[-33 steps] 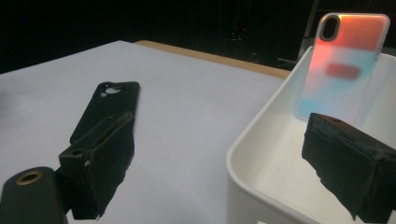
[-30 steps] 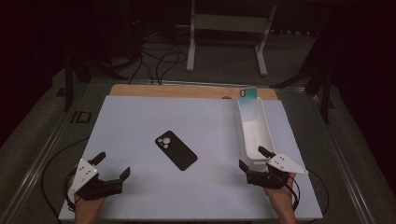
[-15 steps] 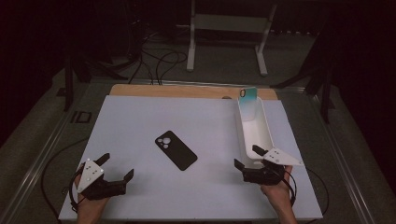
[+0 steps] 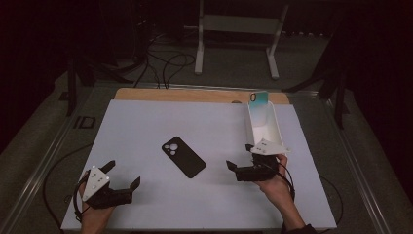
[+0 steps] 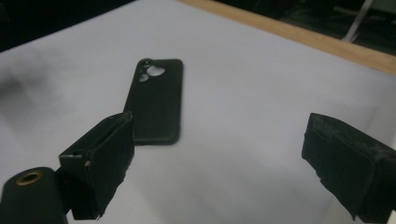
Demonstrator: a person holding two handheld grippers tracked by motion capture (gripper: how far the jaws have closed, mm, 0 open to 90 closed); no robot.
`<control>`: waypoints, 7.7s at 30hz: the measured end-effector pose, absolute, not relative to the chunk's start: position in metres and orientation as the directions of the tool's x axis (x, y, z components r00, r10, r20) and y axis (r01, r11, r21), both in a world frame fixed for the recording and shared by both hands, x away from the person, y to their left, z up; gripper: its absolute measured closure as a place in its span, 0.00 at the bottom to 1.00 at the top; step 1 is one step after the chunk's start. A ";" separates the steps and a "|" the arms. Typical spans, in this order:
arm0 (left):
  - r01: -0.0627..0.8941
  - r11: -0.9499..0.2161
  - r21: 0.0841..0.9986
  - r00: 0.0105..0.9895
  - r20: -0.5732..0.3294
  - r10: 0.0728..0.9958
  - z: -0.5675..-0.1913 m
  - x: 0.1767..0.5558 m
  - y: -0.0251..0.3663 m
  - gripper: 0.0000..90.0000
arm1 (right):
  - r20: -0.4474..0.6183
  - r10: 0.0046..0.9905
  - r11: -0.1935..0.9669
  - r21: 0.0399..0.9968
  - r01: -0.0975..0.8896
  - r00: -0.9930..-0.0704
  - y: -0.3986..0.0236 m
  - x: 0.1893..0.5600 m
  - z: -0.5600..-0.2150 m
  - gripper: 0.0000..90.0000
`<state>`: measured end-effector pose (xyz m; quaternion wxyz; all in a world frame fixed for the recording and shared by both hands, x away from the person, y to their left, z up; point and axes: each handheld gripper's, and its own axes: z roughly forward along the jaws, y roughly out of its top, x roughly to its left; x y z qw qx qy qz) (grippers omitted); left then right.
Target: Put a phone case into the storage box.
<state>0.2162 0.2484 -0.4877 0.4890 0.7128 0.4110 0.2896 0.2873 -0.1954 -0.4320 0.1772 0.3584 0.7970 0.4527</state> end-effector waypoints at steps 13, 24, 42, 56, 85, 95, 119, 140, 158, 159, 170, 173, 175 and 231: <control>0.303 -0.185 0.935 0.495 0.011 0.869 -0.488 0.216 0.249 0.00 | -0.002 0.686 0.484 0.748 0.454 -0.727 -0.137 0.319 -0.429 0.11; 0.306 -0.191 0.933 0.498 0.014 0.867 -0.488 0.217 0.248 0.00 | 0.016 0.662 0.563 0.649 0.512 -0.749 -0.100 0.338 -0.452 0.10; 0.307 -0.195 0.932 0.502 0.016 0.865 -0.489 0.217 0.248 0.00 | 0.036 0.632 0.637 0.545 0.545 -0.774 -0.056 0.355 -0.486 0.10; 0.306 -0.194 0.932 0.501 0.016 0.865 -0.489 0.217 0.247 0.00 | 0.035 0.626 0.666 0.495 0.558 -0.779 -0.043 0.360 -0.502 0.10; 0.308 -0.197 0.931 0.500 0.017 0.866 -0.489 0.217 0.248 0.00 | 0.008 0.615 0.714 0.420 0.561 -0.788 -0.037 0.356 -0.510 0.14; 0.313 -0.201 0.928 0.499 0.019 0.867 -0.489 0.217 0.247 0.00 | 0.010 0.586 0.736 0.413 0.537 -0.810 -0.040 0.357 -0.508 0.17; 0.353 -0.178 0.919 0.508 -0.029 0.861 -0.488 0.222 0.238 0.00 | 0.041 0.580 0.676 0.532 0.509 -0.813 -0.061 0.348 -0.490 0.17; 0.404 -0.121 0.907 0.558 -0.139 0.818 -0.458 0.256 0.189 0.00 | 0.029 0.605 0.535 0.725 0.433 -0.795 -0.100 0.321 -0.447 0.17; 0.445 -0.109 0.889 0.636 -0.228 0.737 -0.438 0.285 0.130 0.03 | 0.003 0.609 0.457 0.816 0.354 -0.793 -0.108 0.295 -0.445 0.17; 0.452 -0.106 0.886 0.638 -0.238 0.732 -0.438 0.286 0.128 0.04 | 0.003 0.608 0.453 0.820 0.350 -0.794 -0.109 0.294 -0.445 0.17; 0.480 -0.092 0.872 0.681 -0.305 0.666 -0.436 0.287 0.110 0.27 | 0.010 0.603 0.409 0.854 0.320 -0.798 -0.107 0.289 -0.444 0.17; 0.483 -0.096 0.870 0.690 -0.312 0.653 -0.436 0.286 0.108 0.44 | 0.009 0.609 0.392 0.866 0.310 -0.793 -0.106 0.287 -0.444 0.17; 0.484 -0.092 0.870 0.697 -0.320 0.642 -0.436 0.285 0.107 0.55 | -0.001 0.609 0.391 0.871 0.299 -0.793 -0.105 0.286 -0.443 0.17; 0.394 -0.146 0.907 0.723 -0.208 0.659 -0.436 0.271 0.105 0.90 | 0.143 0.611 0.223 0.913 0.342 -0.778 -0.128 0.299 -0.405 0.09</control>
